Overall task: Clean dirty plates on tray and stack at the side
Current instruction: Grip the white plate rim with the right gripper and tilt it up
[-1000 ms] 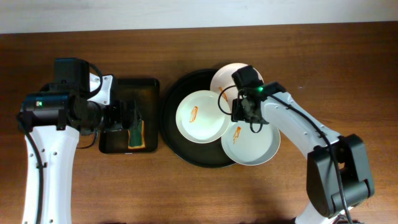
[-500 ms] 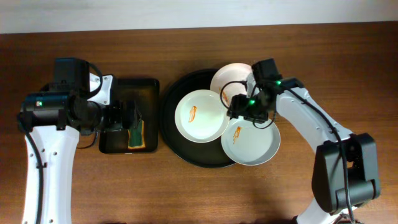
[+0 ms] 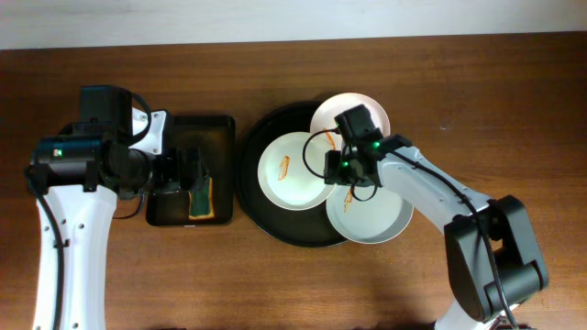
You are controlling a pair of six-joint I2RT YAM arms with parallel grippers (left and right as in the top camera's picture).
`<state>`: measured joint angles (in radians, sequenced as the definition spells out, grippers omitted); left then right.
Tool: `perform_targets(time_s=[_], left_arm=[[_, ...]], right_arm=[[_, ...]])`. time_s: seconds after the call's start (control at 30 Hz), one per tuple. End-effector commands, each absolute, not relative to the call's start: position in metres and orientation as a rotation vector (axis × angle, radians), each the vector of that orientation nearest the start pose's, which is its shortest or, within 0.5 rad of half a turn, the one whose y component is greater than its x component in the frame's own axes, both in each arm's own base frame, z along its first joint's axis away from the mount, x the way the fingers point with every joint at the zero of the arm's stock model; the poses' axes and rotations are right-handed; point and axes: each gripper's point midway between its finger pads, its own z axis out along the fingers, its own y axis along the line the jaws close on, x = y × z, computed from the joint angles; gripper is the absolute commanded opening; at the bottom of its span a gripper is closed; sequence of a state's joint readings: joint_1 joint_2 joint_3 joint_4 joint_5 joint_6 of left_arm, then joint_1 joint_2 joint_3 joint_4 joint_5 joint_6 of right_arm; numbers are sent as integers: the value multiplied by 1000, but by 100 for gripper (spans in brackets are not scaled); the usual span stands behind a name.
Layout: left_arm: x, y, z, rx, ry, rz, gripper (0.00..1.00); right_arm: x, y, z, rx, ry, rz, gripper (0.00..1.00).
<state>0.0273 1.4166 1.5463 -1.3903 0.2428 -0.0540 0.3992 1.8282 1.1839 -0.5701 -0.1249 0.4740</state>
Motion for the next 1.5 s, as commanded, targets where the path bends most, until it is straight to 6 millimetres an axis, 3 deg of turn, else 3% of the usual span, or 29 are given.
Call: perform_targets(time_s=[0.0, 0.1, 0.2, 0.7, 0.77, 0.83, 0.9, 1.0, 1.1, 1.2, 1.47], left_arm=[[288, -34, 238, -74, 2809, -348, 99], [288, -34, 238, -74, 2809, -348, 99], [288, -34, 238, -75, 2808, -348, 99], [287, -34, 238, -75, 2812, -348, 99], [287, -34, 238, -75, 2812, -348, 99], [287, -34, 238, -75, 2812, -348, 99], [287, -34, 238, -75, 2812, -348, 99], [287, -34, 238, -75, 2812, -348, 99], [288, -34, 238, -74, 2808, -348, 99], [291, -34, 239, -73, 2798, -347, 99], [302, -33, 231, -70, 2781, -338, 99]], right_arm=[[365, 169, 32, 135, 2841, 286, 50], [365, 173, 32, 147, 2834, 296, 45], [363, 183, 33, 111, 2825, 302, 33], [365, 181, 21, 207, 2788, 198, 31], [366, 181, 20, 207, 2788, 197, 27], [366, 182, 20, 207, 2786, 198, 4], [369, 183, 21, 206, 2775, 206, 4], [375, 184, 38, 192, 2746, 222, 4], [384, 183, 79, 154, 2686, 210, 4], [384, 181, 104, 63, 2664, 178, 4], [376, 177, 107, -15, 2690, 144, 4]])
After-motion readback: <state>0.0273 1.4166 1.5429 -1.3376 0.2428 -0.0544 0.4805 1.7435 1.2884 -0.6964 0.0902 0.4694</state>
